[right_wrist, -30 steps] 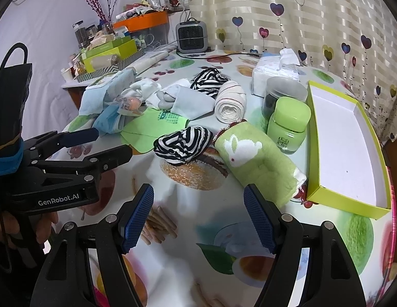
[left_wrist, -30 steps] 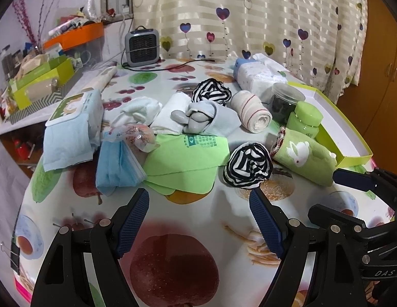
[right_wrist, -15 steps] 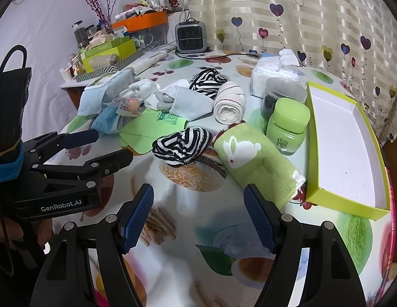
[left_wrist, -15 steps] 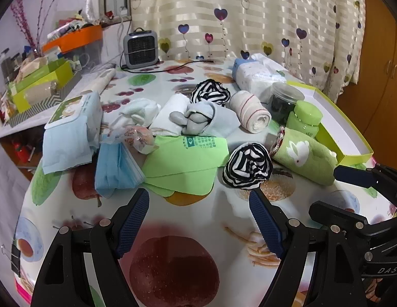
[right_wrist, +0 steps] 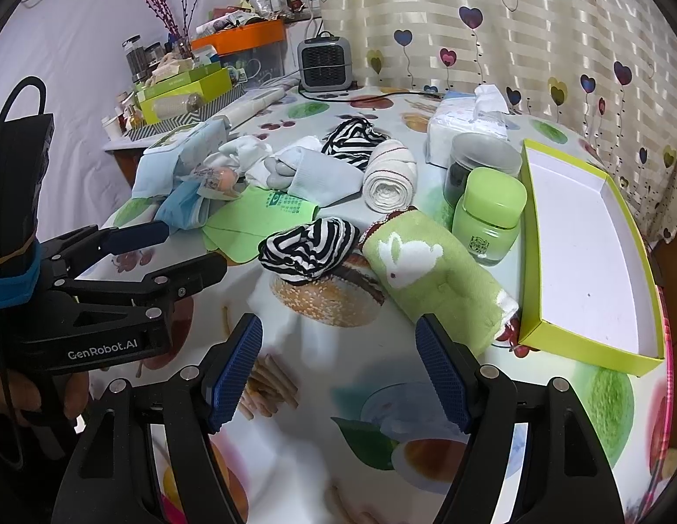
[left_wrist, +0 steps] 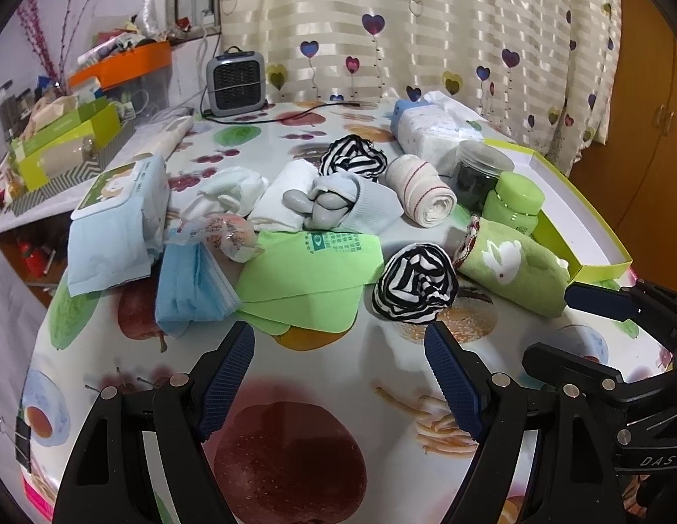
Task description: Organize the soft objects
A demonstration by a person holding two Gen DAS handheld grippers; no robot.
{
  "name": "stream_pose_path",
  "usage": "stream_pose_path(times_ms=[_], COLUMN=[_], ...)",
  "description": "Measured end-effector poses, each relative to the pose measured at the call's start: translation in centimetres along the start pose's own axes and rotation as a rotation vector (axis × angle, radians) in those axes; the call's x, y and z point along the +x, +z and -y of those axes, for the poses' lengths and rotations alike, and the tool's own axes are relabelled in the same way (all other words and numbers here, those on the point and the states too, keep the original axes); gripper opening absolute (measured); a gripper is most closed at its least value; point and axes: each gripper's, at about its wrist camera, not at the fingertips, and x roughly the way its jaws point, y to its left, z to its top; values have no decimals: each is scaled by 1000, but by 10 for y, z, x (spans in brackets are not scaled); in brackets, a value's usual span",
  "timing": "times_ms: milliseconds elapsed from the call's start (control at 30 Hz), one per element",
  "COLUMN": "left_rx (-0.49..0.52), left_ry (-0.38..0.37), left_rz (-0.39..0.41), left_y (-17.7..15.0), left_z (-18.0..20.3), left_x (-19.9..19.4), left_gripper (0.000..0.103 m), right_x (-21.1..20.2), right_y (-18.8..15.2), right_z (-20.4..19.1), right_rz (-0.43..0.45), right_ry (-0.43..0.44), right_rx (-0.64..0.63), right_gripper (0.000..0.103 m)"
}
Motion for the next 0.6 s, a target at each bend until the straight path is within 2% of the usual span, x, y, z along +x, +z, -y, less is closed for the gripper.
stream_pose_path(times_ms=[300, 600], left_rx=[12, 4], left_ry=[4, -33], left_rz=[-11, -13], left_y=[-1, 1], left_z=[0, -2], left_x=[1, 4], left_gripper=[81, 81], right_x=[0, 0], right_y=[1, 4], right_z=[2, 7], right_rz=[1, -2], right_ry=[0, -9], right_rx=[0, 3], right_gripper=[73, 73])
